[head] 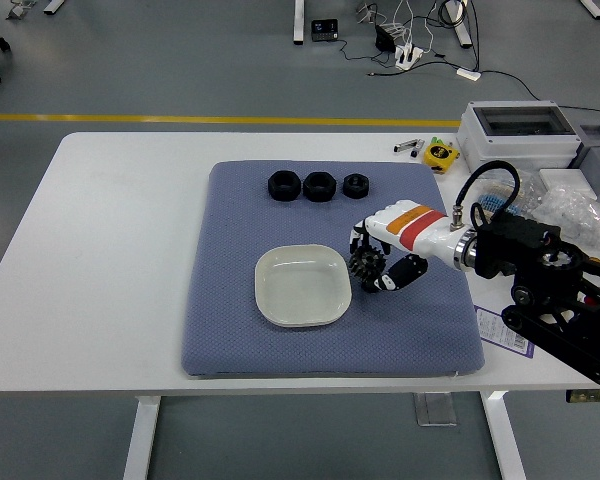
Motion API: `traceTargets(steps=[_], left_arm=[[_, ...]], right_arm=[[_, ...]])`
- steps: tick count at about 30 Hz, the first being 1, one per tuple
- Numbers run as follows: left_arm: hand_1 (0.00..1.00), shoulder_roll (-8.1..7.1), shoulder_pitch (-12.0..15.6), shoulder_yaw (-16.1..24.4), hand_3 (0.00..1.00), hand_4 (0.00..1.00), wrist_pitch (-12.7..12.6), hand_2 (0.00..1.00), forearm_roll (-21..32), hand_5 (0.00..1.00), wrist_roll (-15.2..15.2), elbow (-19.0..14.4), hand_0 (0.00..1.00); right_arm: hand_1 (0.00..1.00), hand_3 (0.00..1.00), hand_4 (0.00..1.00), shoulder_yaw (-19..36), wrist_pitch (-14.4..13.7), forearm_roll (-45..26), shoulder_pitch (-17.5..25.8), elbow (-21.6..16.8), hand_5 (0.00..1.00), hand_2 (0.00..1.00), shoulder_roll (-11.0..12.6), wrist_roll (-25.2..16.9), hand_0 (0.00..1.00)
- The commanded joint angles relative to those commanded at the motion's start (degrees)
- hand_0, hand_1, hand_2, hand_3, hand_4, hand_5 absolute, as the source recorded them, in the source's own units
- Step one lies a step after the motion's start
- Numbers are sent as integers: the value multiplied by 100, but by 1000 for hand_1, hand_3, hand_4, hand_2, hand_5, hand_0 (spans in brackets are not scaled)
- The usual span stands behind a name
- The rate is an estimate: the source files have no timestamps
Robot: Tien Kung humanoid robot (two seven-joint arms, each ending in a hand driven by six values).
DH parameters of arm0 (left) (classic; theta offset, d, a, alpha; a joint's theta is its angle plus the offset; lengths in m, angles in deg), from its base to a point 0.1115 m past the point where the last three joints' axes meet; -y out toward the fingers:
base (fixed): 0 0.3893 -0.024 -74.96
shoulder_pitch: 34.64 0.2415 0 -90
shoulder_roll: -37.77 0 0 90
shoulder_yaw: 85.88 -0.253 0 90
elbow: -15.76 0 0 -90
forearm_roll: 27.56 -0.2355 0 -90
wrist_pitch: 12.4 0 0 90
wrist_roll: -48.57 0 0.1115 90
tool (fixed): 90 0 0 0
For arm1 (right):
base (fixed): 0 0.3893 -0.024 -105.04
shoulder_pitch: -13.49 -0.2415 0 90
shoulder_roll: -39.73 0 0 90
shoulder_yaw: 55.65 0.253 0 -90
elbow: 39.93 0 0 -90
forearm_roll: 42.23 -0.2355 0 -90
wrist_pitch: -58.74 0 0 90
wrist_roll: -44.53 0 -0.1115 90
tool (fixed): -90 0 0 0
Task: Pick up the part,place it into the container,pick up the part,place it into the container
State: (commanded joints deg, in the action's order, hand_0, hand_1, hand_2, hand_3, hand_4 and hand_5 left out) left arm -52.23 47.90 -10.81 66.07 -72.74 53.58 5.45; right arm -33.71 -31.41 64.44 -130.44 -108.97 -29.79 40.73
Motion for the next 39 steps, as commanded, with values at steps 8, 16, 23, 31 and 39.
traceTargets(steps=[8,16,23,31,39], left_arm=[[641,-7,30,23,579,623,-4,674,-10,756,12,0,714],[643,-36,54,66,580,623,2,674,-75,755,31,0,714],[643,-59,82,112,579,625,0,676,-169,754,46,0,714],[641,-68,104,156,580,627,-9,680,-249,754,43,0,716],[643,-71,135,173,580,627,-8,678,-310,752,49,0,716]], right_arm=[[467,472,321,-556,339,-110,-559,474,2,489,-820,316,461],[677,837,829,-746,466,17,-607,1118,121,753,-1304,505,569],[760,997,998,-668,436,3,-634,1159,234,881,-1373,524,684],[757,946,998,-227,494,-17,-588,831,236,865,-976,502,694],[733,858,998,17,600,2,-436,361,223,827,-246,473,677]])
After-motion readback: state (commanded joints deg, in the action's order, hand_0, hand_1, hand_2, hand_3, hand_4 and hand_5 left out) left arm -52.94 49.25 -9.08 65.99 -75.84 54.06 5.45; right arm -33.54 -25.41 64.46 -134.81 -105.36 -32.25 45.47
